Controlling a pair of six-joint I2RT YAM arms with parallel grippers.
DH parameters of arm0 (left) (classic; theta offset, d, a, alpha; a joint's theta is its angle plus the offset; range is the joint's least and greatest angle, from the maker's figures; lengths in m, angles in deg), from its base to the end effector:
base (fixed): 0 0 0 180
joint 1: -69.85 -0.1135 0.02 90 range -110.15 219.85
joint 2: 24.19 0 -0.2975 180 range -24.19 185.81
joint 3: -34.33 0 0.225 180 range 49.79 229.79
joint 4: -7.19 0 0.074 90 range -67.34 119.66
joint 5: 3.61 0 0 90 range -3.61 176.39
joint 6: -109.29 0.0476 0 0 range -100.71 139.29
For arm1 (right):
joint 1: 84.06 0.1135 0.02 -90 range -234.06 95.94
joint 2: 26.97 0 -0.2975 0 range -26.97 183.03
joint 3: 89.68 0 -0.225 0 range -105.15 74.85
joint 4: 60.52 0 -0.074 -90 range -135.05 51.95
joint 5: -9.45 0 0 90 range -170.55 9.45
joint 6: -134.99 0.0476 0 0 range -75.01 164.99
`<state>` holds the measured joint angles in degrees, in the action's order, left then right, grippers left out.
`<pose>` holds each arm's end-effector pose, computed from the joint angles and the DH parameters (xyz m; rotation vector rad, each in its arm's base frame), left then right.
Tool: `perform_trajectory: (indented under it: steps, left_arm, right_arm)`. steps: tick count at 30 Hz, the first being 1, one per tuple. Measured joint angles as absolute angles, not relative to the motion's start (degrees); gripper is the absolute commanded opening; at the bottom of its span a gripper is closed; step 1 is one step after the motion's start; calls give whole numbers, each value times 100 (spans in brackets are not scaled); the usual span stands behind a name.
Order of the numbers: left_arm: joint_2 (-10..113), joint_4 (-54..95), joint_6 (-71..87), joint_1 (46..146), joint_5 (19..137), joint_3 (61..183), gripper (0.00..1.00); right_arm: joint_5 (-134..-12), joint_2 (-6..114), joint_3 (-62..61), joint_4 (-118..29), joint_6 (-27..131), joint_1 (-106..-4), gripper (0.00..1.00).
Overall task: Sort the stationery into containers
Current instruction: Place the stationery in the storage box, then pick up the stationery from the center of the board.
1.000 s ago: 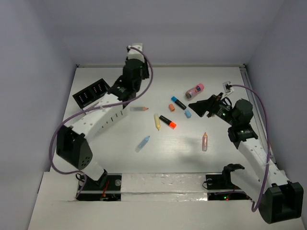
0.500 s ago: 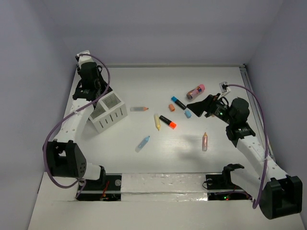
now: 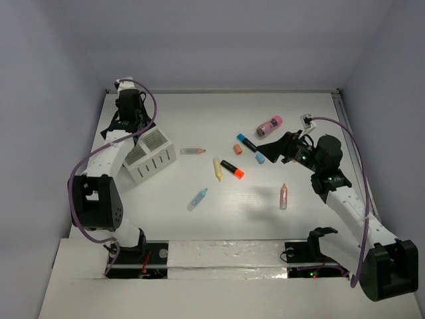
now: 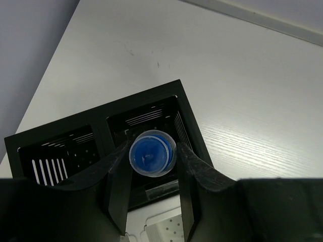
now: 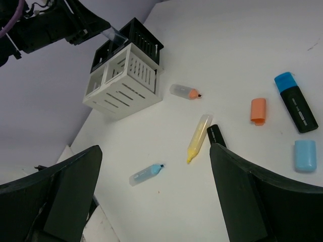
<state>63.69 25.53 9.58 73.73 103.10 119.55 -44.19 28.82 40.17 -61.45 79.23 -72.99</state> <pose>0.3455 -0.0097 0.3575 -0.2902 1.9011 0.1234 0.1797 0.0639 0.3282 -0.1610 1.7541 1.1091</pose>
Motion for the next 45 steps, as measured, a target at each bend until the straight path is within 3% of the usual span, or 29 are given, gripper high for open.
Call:
perform_trajectory:
  steps: [4, 8, 15, 21, 25, 27, 29, 30, 31, 33, 35, 36, 39, 42, 45]
  left_arm:
    - [6535, 2536, 986, 7318, 10297, 11955, 24]
    - [6614, 2499, 1001, 7305, 10281, 11955, 39]
    - [6760, 2418, 1006, 7250, 10266, 11955, 51]
    - [6780, 2411, 997, 7218, 10240, 11955, 67]
    - [6636, 2420, 971, 7198, 10128, 11955, 72]
    - [6391, 2431, 936, 7198, 10024, 11955, 73]
    - [6043, 2427, 890, 7200, 9916, 11955, 73]
    - [5827, 2427, 859, 7233, 9836, 11955, 74]
    - [5604, 2422, 829, 7261, 9774, 11955, 74]
    - [5121, 2418, 750, 7364, 9615, 11955, 74]
    - [4601, 2355, 658, 7550, 9368, 11914, 74]
    - [4376, 2326, 610, 7622, 9219, 11868, 74]
    - [3704, 2219, 455, 7841, 8714, 11573, 74]
    - [3114, 2215, 311, 7948, 8198, 11076, 74]
    - [2634, 2252, 202, 7991, 7698, 10467, 76]
  right_arm:
    - [-4430, 2910, 4017, -6117, 7905, -7269, 94]
    - [-4461, 2928, 4017, -6091, 7884, -7238, 94]
    - [-4509, 2934, 4015, -6047, 7825, -7234, 94]
    - [-4644, 2934, 4015, -5962, 7752, -7234, 94]
    - [-4880, 2934, 4006, -5798, 7667, -7232, 92]
    - [-5040, 2934, 4004, -5708, 7623, -7232, 83]
    - [-5258, 2934, 3998, -5597, 7543, -7232, 57]
    - [-5387, 2937, 3991, -5536, 7510, -7232, 36]
    - [-5538, 2945, 3960, -5431, 7455, -7232, 26]
    - [-5907, 3037, 3814, -5175, 7444, -7232, 18]
    - [-6275, 3197, 3615, -4963, 7422, -7232, 22]
    - [-6480, 3324, 3497, -4869, 7411, -7232, 38]
    - [-6946, 3831, 3139, -4718, 7361, -7232, 73]
    - [-7302, 4591, 2717, -4609, 7300, -7232, 84]
    - [-7577, 5505, 2179, -4371, 7274, -7232, 89]
